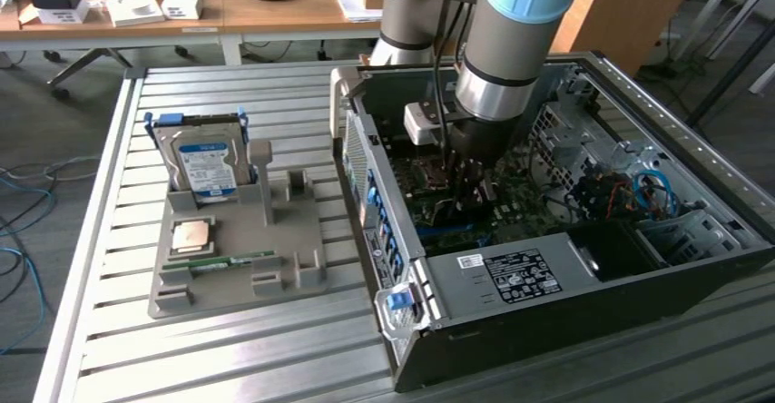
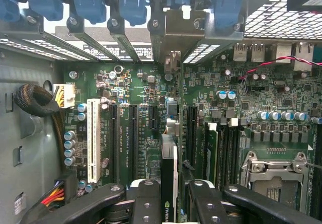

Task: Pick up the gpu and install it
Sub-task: 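Insert the gpu into the slot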

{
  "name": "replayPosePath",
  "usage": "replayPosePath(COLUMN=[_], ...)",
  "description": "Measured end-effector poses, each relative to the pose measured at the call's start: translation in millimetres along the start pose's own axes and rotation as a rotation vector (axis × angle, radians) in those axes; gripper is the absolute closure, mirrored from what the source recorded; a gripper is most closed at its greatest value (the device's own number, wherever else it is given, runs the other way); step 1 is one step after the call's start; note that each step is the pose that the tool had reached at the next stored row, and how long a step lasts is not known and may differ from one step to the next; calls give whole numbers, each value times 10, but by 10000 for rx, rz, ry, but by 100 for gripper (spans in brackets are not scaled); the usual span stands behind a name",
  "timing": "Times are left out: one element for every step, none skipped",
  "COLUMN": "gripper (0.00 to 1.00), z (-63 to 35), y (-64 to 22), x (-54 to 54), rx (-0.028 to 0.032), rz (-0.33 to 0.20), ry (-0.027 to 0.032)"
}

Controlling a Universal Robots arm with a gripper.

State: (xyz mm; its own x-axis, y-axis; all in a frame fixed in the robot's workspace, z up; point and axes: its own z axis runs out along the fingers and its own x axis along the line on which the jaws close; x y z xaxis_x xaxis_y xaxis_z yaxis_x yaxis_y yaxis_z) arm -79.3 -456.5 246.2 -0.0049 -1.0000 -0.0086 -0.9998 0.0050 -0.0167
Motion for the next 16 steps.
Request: replayPosePath(gripper=[74,74,74,74,74,74,74,74,74,74,74,74,74,74,74,74], z=[0,0,0,0,0,0,0,0,0,0,0,0,0,0,0,0], y=[0,0,0,0,0,0,0,0,0,0,0,0,0,0,0,0], x=[0,0,0,0,0,0,0,0,0,0,0,0,0,0,0,0], rx=[0,0,0,0,0,-1,0,0,0,0,0,0,0,0,0,0], rz=[0,-1,0,0,0,0,0,0,0,0,0,0,0,0,0,0], ry=[1,1,0,1,1,1,0,0,0,1,0,0,0,1,1,0])
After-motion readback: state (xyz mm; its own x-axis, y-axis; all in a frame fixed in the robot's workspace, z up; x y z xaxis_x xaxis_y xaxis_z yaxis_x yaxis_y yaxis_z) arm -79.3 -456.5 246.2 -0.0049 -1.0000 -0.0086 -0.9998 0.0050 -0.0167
